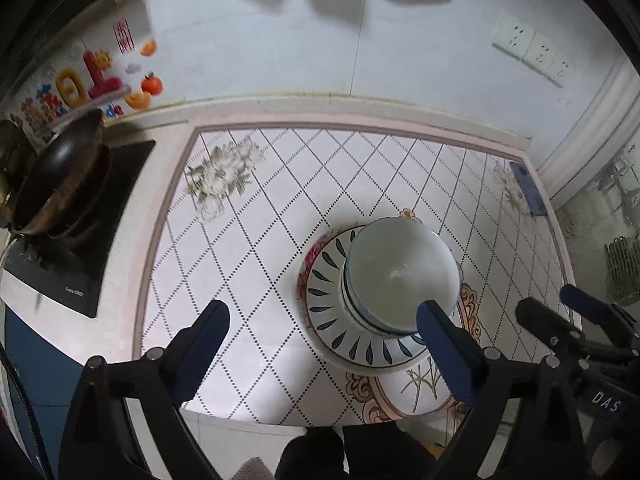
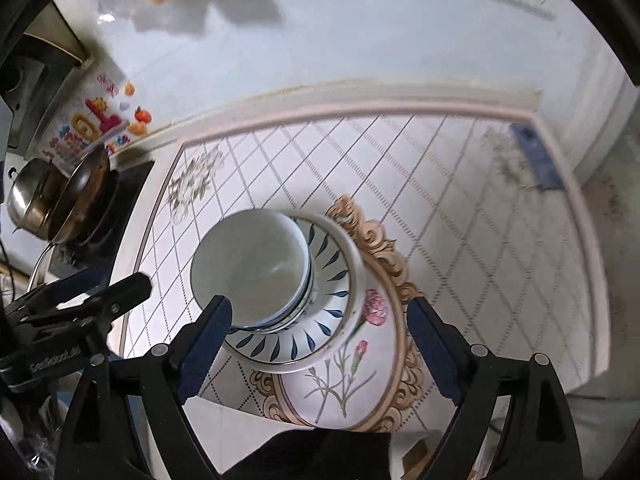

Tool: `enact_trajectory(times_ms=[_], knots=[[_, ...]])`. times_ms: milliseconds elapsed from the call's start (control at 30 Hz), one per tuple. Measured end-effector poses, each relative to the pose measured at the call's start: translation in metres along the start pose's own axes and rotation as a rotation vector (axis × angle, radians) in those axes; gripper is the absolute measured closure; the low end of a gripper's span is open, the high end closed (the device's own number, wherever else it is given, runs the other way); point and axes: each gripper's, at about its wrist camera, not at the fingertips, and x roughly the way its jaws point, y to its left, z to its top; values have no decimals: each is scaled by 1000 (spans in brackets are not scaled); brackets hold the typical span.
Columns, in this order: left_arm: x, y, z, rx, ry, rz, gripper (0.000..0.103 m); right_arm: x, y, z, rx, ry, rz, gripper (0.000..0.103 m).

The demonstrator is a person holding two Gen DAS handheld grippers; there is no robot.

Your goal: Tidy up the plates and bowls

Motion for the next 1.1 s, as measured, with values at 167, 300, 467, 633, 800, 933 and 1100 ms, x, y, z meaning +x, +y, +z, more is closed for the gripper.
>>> enact_trajectory(times_ms=[167, 300, 467, 633, 800, 933, 1100], knots=[[-30, -1, -10, -11, -50, 2, 7, -35, 4, -11, 17, -44, -4, 10], [-63, -8, -17, -17, -125, 17, 6, -67, 6, -18, 16, -84, 5, 9], [-108, -17, -29, -32, -238, 50, 0, -117, 9, -30, -26, -180, -18, 5], [-159, -32, -51, -40, -319, 83, 0, -172, 11, -51, -87, -290, -59, 3], [-190, -43, -79, -34, -350, 102, 0, -217, 6, -76, -109, -341, -51, 2], [-206, -48, -100, -55, -360, 113, 0, -243, 4, -93, -133, -368, -57, 1], [-221, -51, -121, -69, -374, 130, 0, -264, 0, -110, -156, -391, -71, 1]])
